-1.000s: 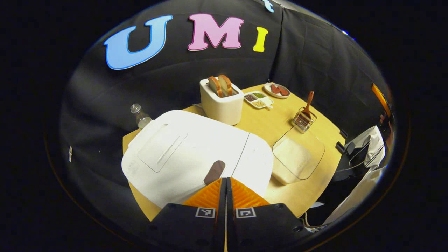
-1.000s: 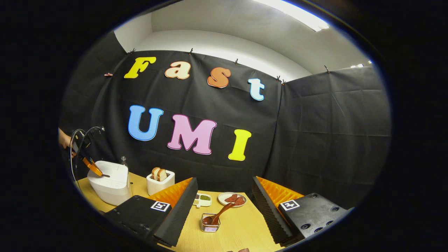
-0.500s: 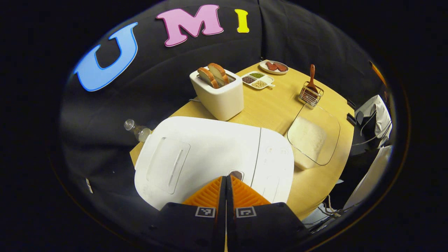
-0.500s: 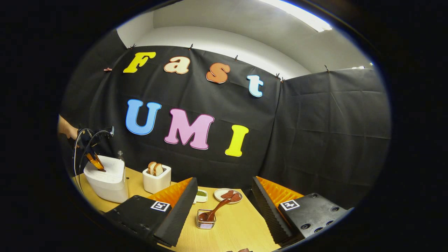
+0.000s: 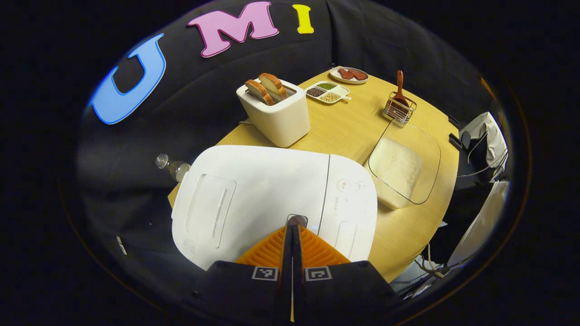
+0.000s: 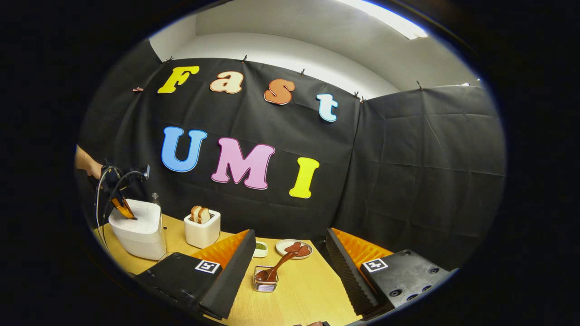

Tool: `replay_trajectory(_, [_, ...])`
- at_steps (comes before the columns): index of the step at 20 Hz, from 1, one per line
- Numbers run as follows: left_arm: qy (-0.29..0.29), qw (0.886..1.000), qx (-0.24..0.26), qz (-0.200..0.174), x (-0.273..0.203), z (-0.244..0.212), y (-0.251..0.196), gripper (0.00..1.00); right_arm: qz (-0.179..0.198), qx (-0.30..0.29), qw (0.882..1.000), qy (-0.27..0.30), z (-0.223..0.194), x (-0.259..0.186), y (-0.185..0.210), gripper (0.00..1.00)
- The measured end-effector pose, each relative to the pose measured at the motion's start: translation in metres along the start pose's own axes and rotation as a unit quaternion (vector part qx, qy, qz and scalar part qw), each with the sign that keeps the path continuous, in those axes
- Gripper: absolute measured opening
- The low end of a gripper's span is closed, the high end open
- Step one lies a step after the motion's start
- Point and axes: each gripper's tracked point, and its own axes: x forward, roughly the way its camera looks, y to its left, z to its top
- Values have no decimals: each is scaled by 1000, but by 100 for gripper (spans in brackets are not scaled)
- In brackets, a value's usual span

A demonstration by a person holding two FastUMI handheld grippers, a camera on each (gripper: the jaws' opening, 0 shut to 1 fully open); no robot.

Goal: Close the left gripper, press the button to open the rice cooker; take a wooden spoon from the chopstick holder with the right hand, scoop a spoonful of rice and pour it into the rice cooker, then put the wooden spoon back into the chopstick holder.

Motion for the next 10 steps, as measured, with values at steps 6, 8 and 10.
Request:
replay_trajectory(6, [-87, 988, 27, 126, -39, 43, 42, 7, -2, 0, 1000, 3, -1, -9, -9, 98])
replay_trajectory(8, [-147, 965, 16, 218, -81, 58, 73, 8, 2, 7, 1000, 6, -3, -9, -8, 98])
replay_trajectory(10, [-210, 942, -21, 260, -125, 69, 83, 10, 11, 11, 1000, 0, 1, -10, -6, 98])
